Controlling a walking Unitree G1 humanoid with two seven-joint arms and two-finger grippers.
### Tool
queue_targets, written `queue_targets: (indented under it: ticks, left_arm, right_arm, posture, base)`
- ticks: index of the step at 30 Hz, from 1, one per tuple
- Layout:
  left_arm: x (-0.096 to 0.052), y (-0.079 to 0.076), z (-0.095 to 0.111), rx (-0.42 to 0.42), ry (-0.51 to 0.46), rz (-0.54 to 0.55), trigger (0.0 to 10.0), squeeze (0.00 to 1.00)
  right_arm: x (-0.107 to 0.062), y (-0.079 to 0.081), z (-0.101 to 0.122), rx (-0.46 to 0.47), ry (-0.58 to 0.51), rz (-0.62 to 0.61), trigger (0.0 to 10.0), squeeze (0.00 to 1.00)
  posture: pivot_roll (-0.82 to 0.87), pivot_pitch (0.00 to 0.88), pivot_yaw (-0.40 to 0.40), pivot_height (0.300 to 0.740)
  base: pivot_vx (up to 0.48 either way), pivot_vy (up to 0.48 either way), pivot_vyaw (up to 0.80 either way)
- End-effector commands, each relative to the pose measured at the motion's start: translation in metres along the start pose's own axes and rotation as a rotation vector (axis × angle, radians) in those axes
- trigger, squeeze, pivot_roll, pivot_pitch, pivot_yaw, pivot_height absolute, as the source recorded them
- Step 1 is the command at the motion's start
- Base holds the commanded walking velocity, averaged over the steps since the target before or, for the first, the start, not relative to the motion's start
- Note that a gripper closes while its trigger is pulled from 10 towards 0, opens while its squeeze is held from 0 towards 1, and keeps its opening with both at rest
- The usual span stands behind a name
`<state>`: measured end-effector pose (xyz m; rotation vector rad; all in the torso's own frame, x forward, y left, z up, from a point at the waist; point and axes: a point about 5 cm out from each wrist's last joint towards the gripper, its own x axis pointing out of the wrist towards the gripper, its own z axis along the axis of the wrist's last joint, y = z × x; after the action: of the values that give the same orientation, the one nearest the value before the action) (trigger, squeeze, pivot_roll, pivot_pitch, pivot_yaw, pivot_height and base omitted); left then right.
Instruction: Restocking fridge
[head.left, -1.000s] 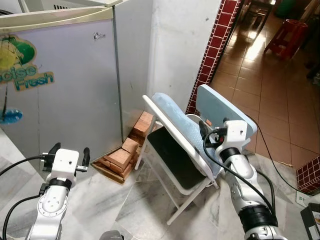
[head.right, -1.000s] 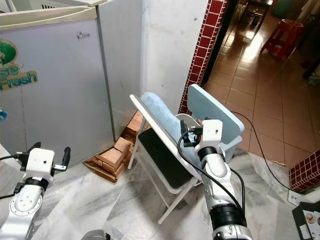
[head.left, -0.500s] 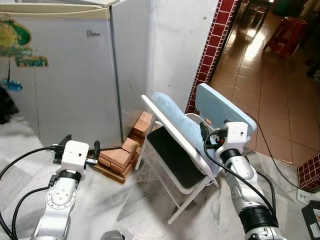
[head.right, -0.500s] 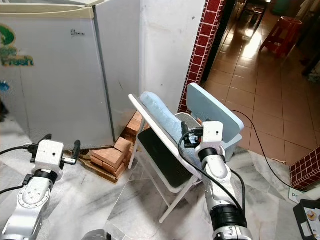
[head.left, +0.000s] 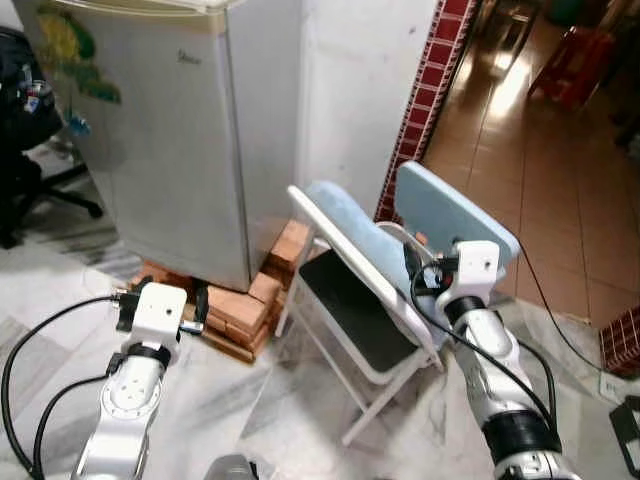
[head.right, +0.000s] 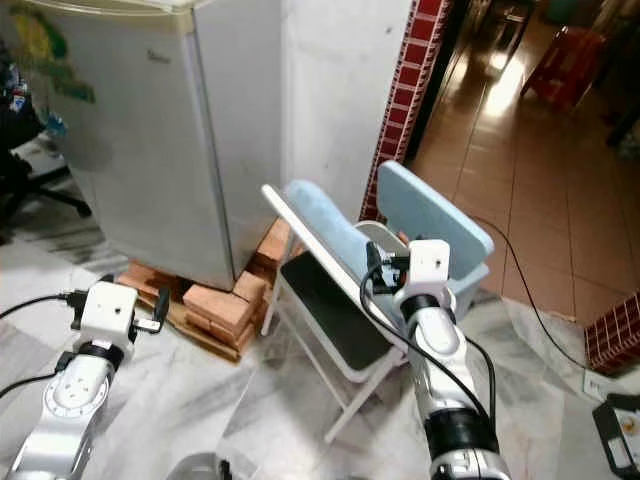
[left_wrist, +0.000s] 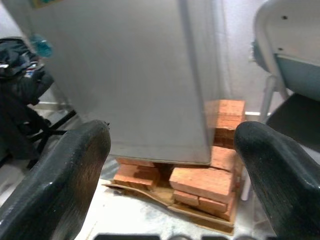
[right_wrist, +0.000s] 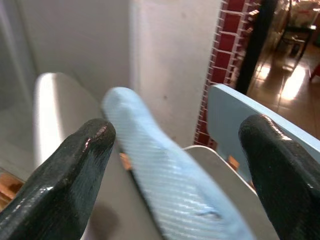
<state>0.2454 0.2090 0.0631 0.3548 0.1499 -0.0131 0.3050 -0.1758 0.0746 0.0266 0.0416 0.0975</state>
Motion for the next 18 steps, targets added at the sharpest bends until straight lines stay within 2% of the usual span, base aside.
queue_targets:
  ticks: [1,18]
  left_arm:
    - [0.0019,0.0013,0.0022,0.011,-0.004,0.001,10.0,0.00]
    - [0.0082,0.0004,0.0007,0.010,-0.015,-0.011,10.0,0.00]
  right_arm:
    - [0.0020,-0.0011,0.0028,-0.001,-0.007,-0.008,10.0,0.00]
    - [0.0044,-0.0033,0.0035,-0.002,-0.004,-0.019,10.0,0.00]
  posture:
    - [0.06,0.000,-0.057,0.740]
    - [0.05,0.000,-0.053,0.740]
  base:
    - [0.000,0.435,0.00]
    - [0.000,0.458,0.00]
